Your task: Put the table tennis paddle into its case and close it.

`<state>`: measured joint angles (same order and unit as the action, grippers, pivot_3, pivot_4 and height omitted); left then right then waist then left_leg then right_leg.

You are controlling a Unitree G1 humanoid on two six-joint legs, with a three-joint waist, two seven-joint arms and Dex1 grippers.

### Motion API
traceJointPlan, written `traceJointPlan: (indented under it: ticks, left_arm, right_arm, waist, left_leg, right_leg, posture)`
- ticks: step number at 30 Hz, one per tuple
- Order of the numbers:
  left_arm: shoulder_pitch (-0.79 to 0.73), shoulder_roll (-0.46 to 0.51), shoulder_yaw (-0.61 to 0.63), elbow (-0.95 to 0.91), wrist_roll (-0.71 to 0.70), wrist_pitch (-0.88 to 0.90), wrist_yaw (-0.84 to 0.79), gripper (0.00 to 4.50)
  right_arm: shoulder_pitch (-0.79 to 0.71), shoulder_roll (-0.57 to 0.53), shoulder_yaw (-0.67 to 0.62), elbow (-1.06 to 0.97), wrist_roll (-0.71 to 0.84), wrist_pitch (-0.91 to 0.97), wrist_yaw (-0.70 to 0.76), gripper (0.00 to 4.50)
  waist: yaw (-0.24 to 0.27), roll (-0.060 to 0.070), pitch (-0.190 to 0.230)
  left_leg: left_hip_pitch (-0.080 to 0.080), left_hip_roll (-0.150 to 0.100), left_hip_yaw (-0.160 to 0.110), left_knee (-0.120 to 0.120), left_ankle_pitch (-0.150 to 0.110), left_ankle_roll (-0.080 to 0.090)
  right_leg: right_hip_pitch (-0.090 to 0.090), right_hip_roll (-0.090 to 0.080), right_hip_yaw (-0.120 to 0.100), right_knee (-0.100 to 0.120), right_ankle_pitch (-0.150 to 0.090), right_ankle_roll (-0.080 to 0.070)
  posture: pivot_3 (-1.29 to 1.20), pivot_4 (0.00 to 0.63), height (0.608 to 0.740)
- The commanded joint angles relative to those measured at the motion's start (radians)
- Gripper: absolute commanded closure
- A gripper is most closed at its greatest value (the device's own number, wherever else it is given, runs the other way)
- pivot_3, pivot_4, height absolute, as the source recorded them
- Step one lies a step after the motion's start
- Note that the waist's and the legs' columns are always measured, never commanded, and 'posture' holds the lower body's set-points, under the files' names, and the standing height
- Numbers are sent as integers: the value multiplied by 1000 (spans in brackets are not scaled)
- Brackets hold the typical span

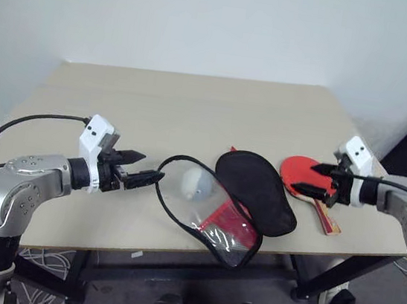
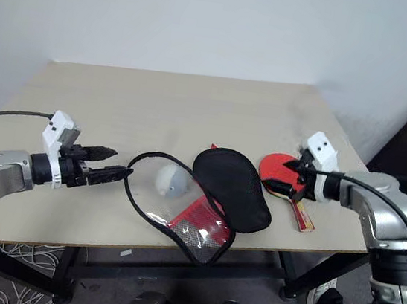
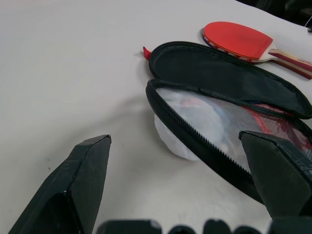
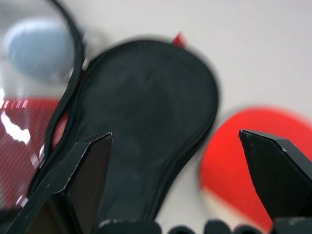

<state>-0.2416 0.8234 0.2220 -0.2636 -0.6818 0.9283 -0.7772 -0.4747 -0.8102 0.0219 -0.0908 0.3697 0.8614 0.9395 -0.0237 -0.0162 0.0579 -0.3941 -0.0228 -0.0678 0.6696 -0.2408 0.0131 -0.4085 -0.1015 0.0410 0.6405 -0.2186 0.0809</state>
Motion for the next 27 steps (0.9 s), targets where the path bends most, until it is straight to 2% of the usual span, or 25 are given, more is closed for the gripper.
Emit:
traceJointPlan:
  ticks: [1, 9, 27]
  left_arm:
    - [-13, -9, 9, 34, 34, -49, 15, 40]
    - [-10, -10, 30, 36, 37, -66, 16, 40]
    - [-55, 33, 0, 134, 79, -147, -117, 40]
  right_arm:
    - [-14, -17, -43, -50, 22, 6, -10, 0]
    - [-50, 5, -19, -6, 7, -6, -37, 0]
    - [-13, -54, -64, -65, 27, 17, -63, 0]
  waist:
    - [1, 0, 0]
    - [3, 0, 0]
    - [3, 0, 0]
  left_leg:
    - [0, 0, 0, 0, 0, 0]
    - [0, 0, 0, 0, 0, 0]
    - [0, 0, 0, 0, 0, 0]
  right_leg:
    - [0, 0, 0, 0, 0, 0]
    - [0, 0, 0, 0, 0, 0]
    - [0, 0, 0, 0, 0, 0]
  posture:
    - [0, 0, 698]
    - [0, 0, 698]
    - [0, 0, 698]
